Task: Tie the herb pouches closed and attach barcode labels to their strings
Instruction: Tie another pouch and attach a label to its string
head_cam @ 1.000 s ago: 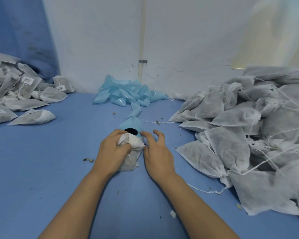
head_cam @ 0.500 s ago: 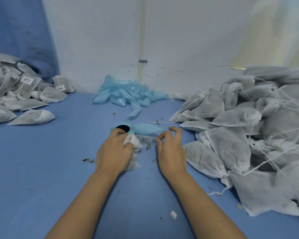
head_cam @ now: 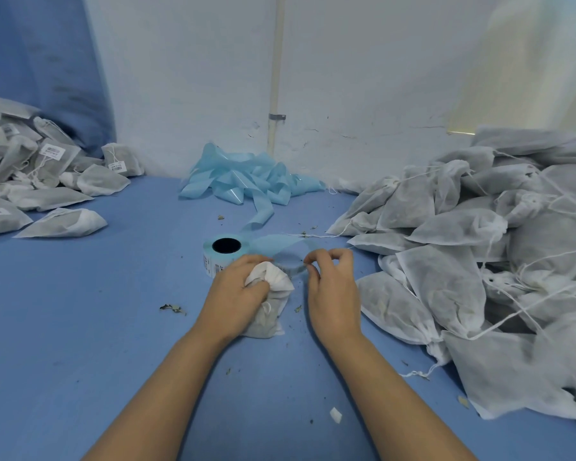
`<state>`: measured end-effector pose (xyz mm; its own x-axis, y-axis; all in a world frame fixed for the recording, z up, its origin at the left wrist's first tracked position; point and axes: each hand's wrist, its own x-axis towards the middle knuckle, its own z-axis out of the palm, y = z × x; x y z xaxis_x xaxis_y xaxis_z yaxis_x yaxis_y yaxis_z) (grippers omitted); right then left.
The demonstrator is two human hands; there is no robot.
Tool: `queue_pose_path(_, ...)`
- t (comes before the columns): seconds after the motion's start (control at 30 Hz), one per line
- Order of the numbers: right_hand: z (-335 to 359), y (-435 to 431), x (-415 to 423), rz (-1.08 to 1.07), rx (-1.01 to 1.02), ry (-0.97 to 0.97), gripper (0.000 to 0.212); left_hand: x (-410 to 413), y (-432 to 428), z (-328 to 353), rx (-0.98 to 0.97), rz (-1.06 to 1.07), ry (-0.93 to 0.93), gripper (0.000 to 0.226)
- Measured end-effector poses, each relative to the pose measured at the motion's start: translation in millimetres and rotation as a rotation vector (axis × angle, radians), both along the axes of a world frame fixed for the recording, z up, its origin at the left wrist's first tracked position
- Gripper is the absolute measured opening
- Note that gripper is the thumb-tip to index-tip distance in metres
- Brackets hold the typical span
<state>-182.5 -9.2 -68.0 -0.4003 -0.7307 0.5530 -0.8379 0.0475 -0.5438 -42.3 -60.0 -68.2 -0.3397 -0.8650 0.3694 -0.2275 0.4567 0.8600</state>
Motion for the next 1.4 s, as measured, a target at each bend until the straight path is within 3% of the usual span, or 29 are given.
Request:
queue_pose_path(0.13, -1, -1, -2, 0.077, -0.030, -0.070, 0.019, 2, 1, 3, 0.072, -0.059, 0.041, 0.023)
queue_pose_path(0.33, -1, 2, -3, 0.262, 0.067, -0.377, 0.047, 5, -1, 5, 0.216, -0.062, 0.110, 0.039)
queue_pose_path(0.47, 0, -1, -5, 0.347, 0.132, -0.515, 0.042, 5, -1, 8, 0.243, -0.073, 0.097, 0.044)
queue_pose_path(0.7, 1, -3, -8, 0.434, 0.060, -0.663, 0.018, 5, 2, 11, 0.274, -0.077, 0.070, 0.048)
queue_pose_path(0.8, 0, -4, -9, 0.423, 0.035, -0.666, 0.009, 6, 3, 12, 0.274, -0.083, 0.080, 0.049)
queue_pose_path(1.0, -2, -6, -11, 0.391, -0.008, -0.719, 0.013, 6, 3, 12, 0.280, -0.081, 0.124, 0.046)
queue_pose_path(1.3, -1, -7, -18, 0.148, -0.231, -0.897, 0.016, 1, -1, 9, 0.296, -0.024, 0.254, 0.038)
queue_pose_path(1.4, 3, -4, -12, 0.163, -0.301, -0.978, 0.015, -5, -1, 11, 0.267, 0.057, 0.294, 0.051)
